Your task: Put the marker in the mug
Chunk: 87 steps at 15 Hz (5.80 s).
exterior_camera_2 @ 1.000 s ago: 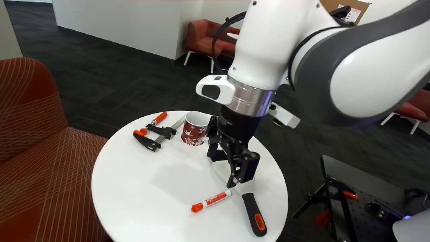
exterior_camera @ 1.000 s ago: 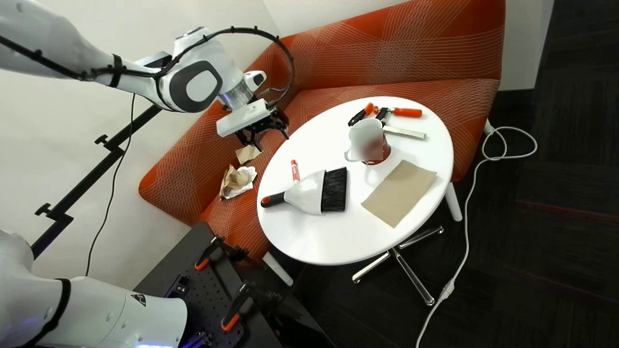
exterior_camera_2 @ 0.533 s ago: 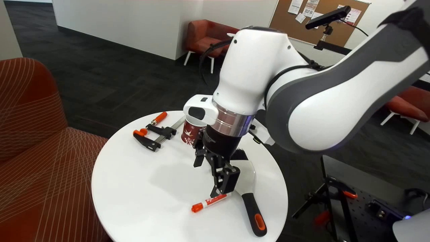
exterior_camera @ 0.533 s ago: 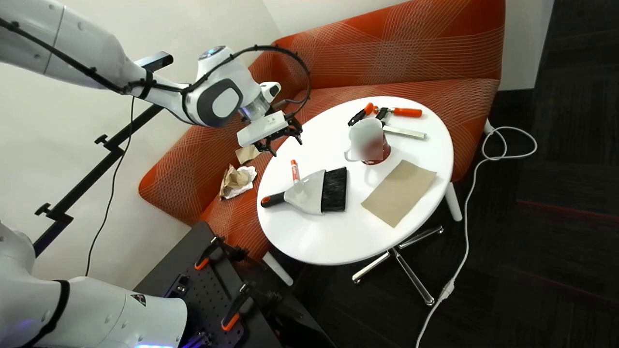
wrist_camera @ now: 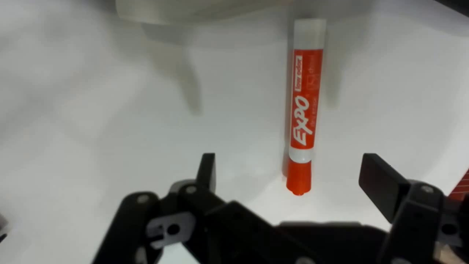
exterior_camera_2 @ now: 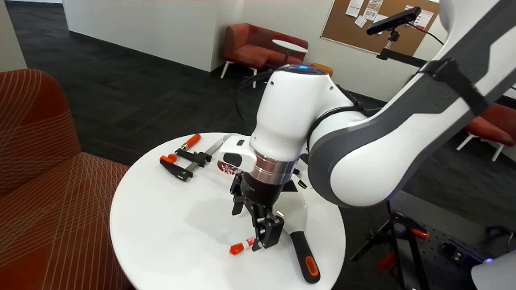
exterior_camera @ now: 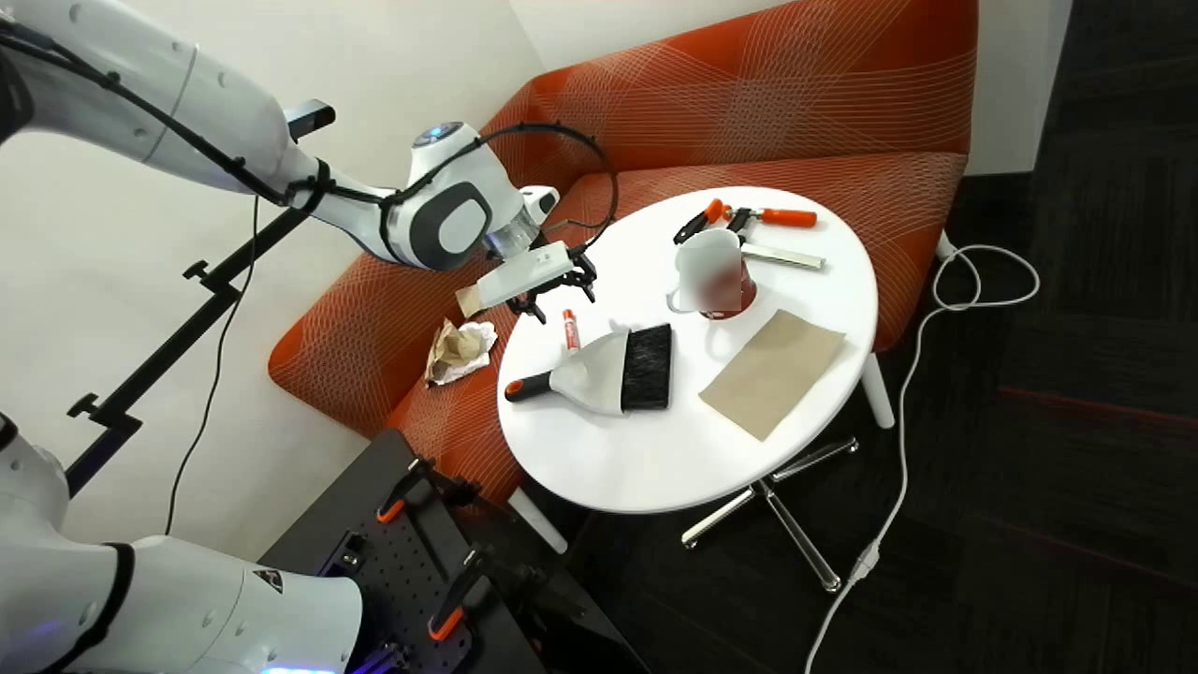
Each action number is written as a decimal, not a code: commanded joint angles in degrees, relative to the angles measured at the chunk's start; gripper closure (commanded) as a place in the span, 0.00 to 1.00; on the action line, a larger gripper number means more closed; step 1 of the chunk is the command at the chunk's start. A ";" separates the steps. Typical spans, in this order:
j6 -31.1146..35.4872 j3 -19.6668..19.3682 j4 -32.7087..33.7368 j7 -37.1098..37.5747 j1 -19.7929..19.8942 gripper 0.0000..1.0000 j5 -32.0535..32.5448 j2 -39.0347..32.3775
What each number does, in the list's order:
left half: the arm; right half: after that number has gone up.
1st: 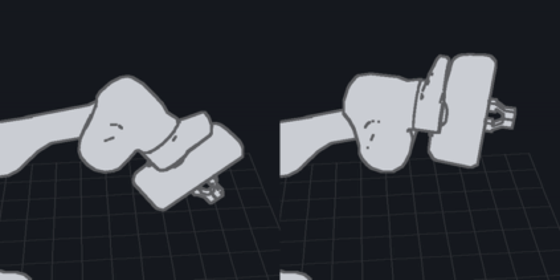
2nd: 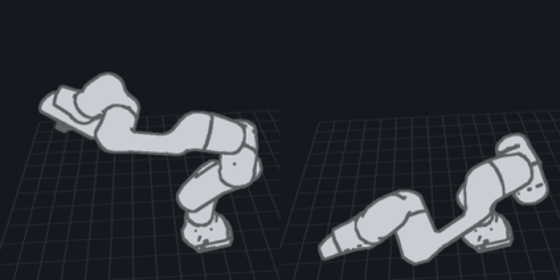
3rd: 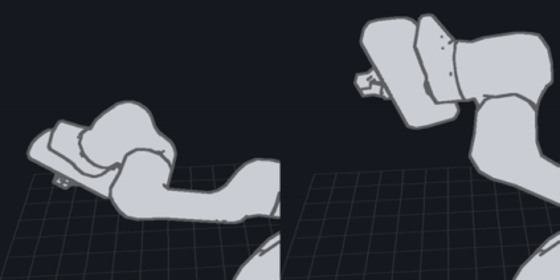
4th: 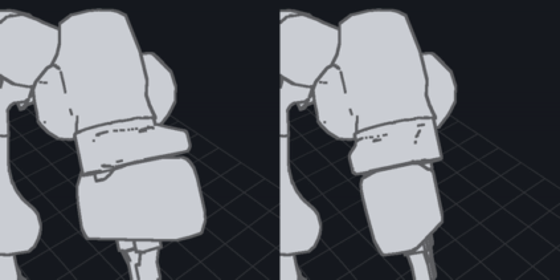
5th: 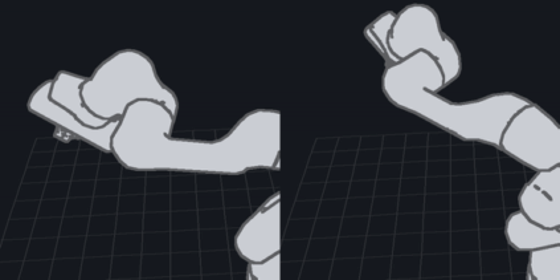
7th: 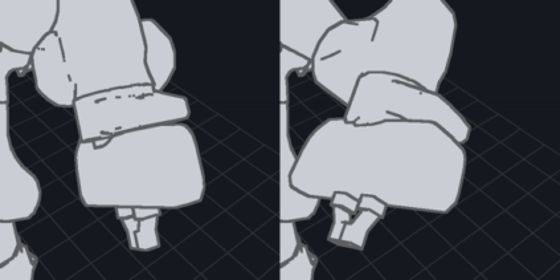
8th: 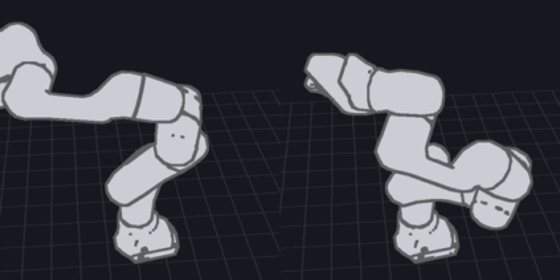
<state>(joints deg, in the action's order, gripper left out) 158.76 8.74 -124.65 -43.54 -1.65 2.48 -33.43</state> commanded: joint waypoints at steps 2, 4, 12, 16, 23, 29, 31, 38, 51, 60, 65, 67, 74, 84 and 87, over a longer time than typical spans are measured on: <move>0.88 0.89 1.81 2.32 0.90 0.00 2.72 -2.46; 0.69 0.82 2.29 2.65 0.70 0.00 3.29 -3.16; 0.49 1.00 3.70 3.30 0.78 0.48 3.66 -4.78; 0.95 0.84 3.69 4.06 0.66 0.79 3.73 -4.73; 4.60 3.81 0.03 11.26 1.81 0.94 1.70 3.32; 8.13 1.84 -1.75 21.35 0.91 0.95 2.20 14.43; 6.92 0.79 -1.71 25.52 0.03 0.95 1.71 18.24; 2.08 -5.43 -3.72 43.67 -2.62 0.95 6.36 29.81; -18.27 -4.95 -1.94 43.81 -1.73 0.81 4.61 34.45; -11.18 -6.22 -1.14 63.27 -0.79 0.94 18.14 31.82; -11.41 -9.06 2.24 86.17 -0.84 0.95 36.66 29.14; -12.82 -10.12 4.53 95.47 -1.18 0.94 43.49 27.37; -21.72 -11.10 11.21 127.45 -3.44 0.95 59.76 20.24; -38.15 -9.72 15.52 154.13 -6.84 0.94 69.89 11.12; -37.90 -8.54 14.02 152.50 -5.51 0.81 69.10 11.57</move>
<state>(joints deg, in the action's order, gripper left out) 121.18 -0.90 -110.71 109.01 -8.10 71.40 -21.93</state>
